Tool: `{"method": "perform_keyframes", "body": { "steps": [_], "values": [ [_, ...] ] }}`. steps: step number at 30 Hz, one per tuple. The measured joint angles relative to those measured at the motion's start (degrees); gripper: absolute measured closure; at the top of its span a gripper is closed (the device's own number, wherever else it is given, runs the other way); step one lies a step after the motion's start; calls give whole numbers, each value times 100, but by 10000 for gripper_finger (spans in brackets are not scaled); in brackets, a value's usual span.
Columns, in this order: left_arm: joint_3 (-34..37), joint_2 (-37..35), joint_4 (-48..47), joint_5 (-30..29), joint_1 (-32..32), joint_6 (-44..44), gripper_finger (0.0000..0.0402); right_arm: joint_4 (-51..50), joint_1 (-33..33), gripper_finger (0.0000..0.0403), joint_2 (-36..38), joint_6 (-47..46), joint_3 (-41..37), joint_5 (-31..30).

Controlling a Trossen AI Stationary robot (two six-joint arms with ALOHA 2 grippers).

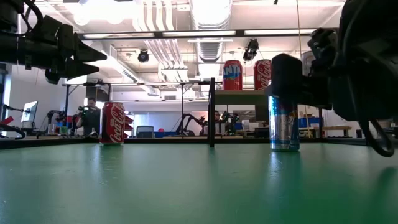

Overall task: Place canned beverage on shelf
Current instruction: Put the blue soda can on the shelf aligned with the other blue soda can

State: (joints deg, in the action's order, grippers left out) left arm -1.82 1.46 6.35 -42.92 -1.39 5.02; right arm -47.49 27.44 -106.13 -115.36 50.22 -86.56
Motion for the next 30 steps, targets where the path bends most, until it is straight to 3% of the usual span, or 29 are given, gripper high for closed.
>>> {"method": "perform_keyframes", "body": {
  "steps": [10, 18, 23, 26, 30],
  "values": [
    [-1, -1, 0, 0, 1, 1, 78, 650, -151, 86, 0, 996, 4, 241],
    [0, 1, 0, -2, -1, 0, 78, 793, -290, 184, 0, 874, 8, 851],
    [1, -1, 0, 0, -2, 2, 78, 781, -286, 187, -2, 1068, 218, 983],
    [-1, 2, 0, 1, 1, 0, 78, 582, -295, 187, -2, 1180, 525, 1261],
    [0, -1, 0, 1, -1, 1, 78, -540, -297, 187, 30, 906, 1237, 1739]
  ]
}}
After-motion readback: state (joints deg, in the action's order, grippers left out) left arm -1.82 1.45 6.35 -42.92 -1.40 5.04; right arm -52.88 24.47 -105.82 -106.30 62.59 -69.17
